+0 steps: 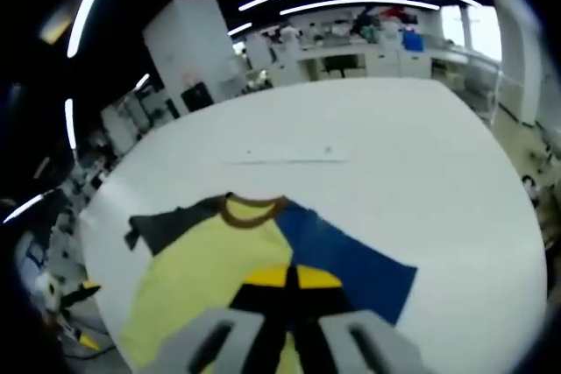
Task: Fold the garment on the visible template until the final outline fits inside the template.
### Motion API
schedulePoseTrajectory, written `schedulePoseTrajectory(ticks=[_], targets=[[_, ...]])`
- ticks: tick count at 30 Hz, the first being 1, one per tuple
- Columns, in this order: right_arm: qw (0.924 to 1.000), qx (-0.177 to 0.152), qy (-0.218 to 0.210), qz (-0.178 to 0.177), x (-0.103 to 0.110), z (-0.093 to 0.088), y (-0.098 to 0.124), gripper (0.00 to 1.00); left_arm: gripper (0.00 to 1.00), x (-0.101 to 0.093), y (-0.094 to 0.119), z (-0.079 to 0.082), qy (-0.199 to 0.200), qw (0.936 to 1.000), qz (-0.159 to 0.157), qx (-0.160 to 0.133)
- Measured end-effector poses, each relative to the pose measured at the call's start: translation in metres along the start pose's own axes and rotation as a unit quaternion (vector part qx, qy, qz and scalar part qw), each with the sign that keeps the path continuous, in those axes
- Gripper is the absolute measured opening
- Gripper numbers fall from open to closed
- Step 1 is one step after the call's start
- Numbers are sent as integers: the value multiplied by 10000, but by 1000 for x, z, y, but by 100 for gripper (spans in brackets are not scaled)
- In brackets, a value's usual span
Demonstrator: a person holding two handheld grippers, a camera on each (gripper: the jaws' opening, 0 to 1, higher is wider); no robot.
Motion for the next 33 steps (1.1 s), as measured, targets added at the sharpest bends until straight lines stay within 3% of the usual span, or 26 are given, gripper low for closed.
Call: schedulePoseTrajectory(ticks=[27, 33], targets=[[9974, 108, 380, 606, 77, 23, -48, 0, 99, 0, -3, -5, -5, 10000, -20, -6], [9972, 118, 299, 679, 91, 26, -54, 0, 99, -1, -5, -3, -11, 9999, 54, -83]])
Point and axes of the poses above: the point that each gripper's makers call its tool centre point, and the gripper's own axes: y roughly backward along the fingers, x roughly to its left, z roughly out of its top, the point moved 6 cm from there along y, roughly backward along the fingers, and after that the axes turned 2 degrees about y, right-handed, at the moved point
